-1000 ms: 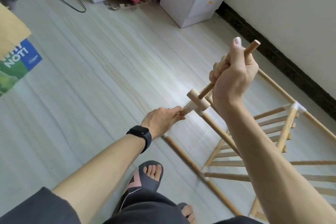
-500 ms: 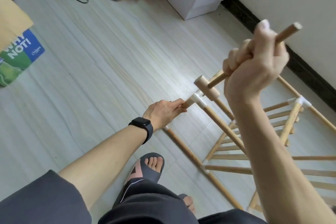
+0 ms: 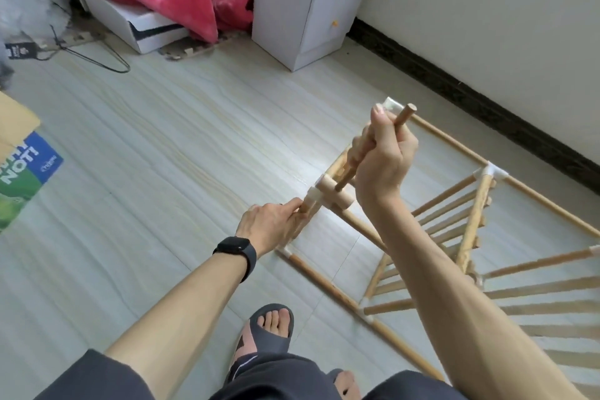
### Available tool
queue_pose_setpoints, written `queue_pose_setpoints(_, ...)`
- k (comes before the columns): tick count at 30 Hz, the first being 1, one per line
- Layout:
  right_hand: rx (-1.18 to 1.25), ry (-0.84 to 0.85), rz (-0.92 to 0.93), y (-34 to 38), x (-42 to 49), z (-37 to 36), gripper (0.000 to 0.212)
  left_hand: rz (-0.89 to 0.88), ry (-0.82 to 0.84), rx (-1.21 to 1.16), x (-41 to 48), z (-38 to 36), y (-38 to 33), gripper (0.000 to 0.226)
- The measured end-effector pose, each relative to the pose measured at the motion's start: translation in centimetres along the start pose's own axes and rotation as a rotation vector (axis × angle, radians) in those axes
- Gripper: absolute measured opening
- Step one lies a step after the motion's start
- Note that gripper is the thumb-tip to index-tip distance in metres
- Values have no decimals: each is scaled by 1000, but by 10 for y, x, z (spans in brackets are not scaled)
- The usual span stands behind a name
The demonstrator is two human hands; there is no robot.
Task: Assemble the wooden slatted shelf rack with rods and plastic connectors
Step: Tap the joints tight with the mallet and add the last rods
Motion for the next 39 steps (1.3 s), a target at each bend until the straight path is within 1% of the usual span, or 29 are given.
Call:
queue_pose_setpoints(2, 55, -61, -19, 6, -3, 25, 45, 9, -18, 63, 5, 6, 3, 31)
queue_pose_setpoints(4, 57, -122, -23, 15, -11, 53, 45, 71, -17, 117, 11, 16, 8, 29)
queue_pose_setpoints(6, -42, -217, 5, 30, -24, 87, 42, 149, -2, 126, 18, 27, 15, 31)
queue_pose_setpoints(7, -123, -282, 22, 38, -33, 106, 40, 188, -5, 92, 23, 34, 17, 30)
queue_pose_setpoints(8, -208, -352, 34, 46, -43, 126, 38, 231, -23, 7, 27, 40, 20, 29)
queue_pose_setpoints(10, -352, -503, 57, 62, -66, 169, 42, 287, -99, -261, 38, 57, 18, 30)
queue_pose_setpoints(11, -417, -582, 59, 70, -80, 191, 46, 310, -156, -373, 43, 69, 14, 37)
queue_pose_setpoints(12, -461, -656, 45, 77, -96, 211, 51, 340, -235, -437, 48, 81, 9, 46)
queue_pose_setpoints(13, -460, -712, 24, 82, -112, 231, 56, 364, -333, -436, 51, 94, 2, 53)
queue_pose_setpoints(14, -409, -747, 10, 85, -128, 249, 59, 364, -427, -385, 54, 107, -9, 58)
queue_pose_setpoints(15, -340, -775, 5, 87, -144, 265, 59, 322, -509, -317, 56, 118, -26, 59)
queue_pose_setpoints(16, -275, -800, 2, 88, -160, 279, 57, 231, -565, -257, 59, 124, -49, 59)
queue_pose_setpoints(17, -219, -821, -7, 87, -175, 293, 55, 104, -582, -219, 62, 124, -79, 56)
queue_pose_setpoints(19, -100, -828, -50, 82, -203, 313, 49, -171, -507, -206, 68, 108, -147, 42)
queue_pose_setpoints(20, -42, -817, -80, 77, -214, 321, 45, -295, -420, -208, 69, 94, -181, 36)
queue_pose_setpoints(21, 7, -807, -108, 73, -226, 327, 41, -418, -308, -195, 67, 77, -216, 35)
queue_pose_setpoints(24, 159, -826, -152, 60, -258, 344, 25, -797, 109, -32, 42, 12, -311, 48)
queue_pose_setpoints(26, 250, -830, -172, 53, -276, 352, 20, -954, 389, 120, 15, -34, -355, 65)
queue_pose_setpoints(27, 275, -828, -191, 49, -284, 356, 22, -997, 490, 203, 3, -54, -369, 68)
queue_pose_setpoints(28, 284, -824, -214, 46, -292, 359, 25, -1033, 549, 272, -8, -71, -379, 64)
queue_pose_setpoints(29, 276, -817, -237, 43, -300, 364, 28, -1076, 562, 315, -15, -84, -385, 56)
queue_pose_setpoints(30, 254, -809, -258, 41, -308, 368, 30, -1128, 541, 335, -19, -93, -388, 51)
queue_pose_setpoints(32, 121, -787, -293, 39, -322, 378, 31, -1247, 411, 356, -20, -95, -391, 54)
queue_pose_setpoints(33, 8, -780, -313, 40, -329, 383, 28, -1289, 346, 359, -18, -93, -390, 55)
queue_pose_setpoints(34, -128, -780, -334, 42, -335, 388, 26, -1298, 307, 350, -13, -92, -390, 52)
queue_pose_setpoints(37, -601, -761, -384, 51, -346, 398, 29, -1216, 261, 340, 8, -91, -391, 38)
queue_pose_setpoints(39, -797, -696, -434, 53, -347, 400, 25, -1189, 195, 365, 17, -92, -393, 36)
Point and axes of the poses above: each hand's wrist, its own x-axis towards the middle knuckle, its own z-axis out of the back of the hand, y = z × x, the point moved 6 cm from there along x, towards the middle knuckle, and after that the axes turned 9 degrees about -z, right-handed, at the moved point
